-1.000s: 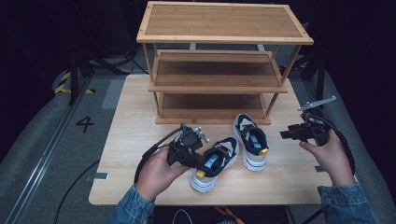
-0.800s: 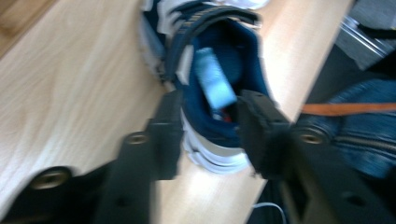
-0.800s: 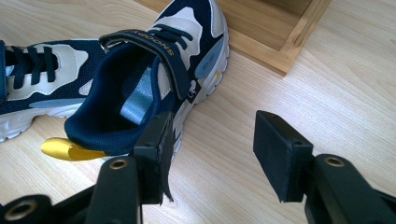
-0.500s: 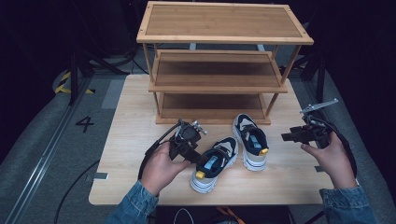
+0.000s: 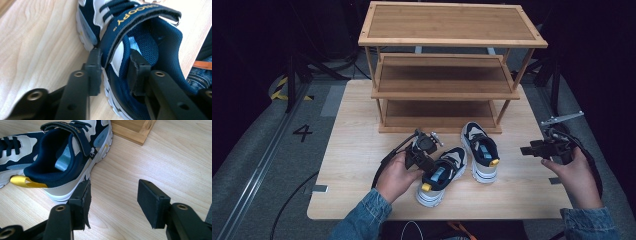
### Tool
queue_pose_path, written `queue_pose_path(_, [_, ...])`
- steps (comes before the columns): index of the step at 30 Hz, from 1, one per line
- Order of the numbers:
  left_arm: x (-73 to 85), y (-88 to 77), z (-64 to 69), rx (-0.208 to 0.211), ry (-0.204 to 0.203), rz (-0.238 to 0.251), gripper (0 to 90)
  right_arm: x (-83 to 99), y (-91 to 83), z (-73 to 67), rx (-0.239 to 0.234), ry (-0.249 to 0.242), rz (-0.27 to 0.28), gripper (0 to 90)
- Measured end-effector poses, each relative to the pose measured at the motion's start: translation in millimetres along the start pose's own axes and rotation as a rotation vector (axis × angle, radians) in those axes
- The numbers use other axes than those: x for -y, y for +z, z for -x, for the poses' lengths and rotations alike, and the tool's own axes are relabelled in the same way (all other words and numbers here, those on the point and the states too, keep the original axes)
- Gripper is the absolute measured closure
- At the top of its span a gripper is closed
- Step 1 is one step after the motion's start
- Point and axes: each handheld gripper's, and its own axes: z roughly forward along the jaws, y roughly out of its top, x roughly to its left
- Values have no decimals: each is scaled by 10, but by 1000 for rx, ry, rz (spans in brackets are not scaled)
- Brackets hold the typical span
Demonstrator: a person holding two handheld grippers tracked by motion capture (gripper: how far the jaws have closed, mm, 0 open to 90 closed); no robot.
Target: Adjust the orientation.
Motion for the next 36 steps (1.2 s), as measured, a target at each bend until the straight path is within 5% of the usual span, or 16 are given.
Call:
queue_pose_path(10, [82,-135,-113,-44,-53,39,756,-4,23,2,-2,-4,-2,457])
queue_pose_path(19, [251,-323,-401,-102,-112,106,756,-46,97,-41,-7,-19,-17,455])
queue_pose_path(25, [343,-260,-559,-156,-176,97,755,-59,155,-78,-12,-29,-34,456])
queue_pose_path(36, [404,-337,-593,-94,-209,88,589,-91,176,-105,-18,-44,-36,455])
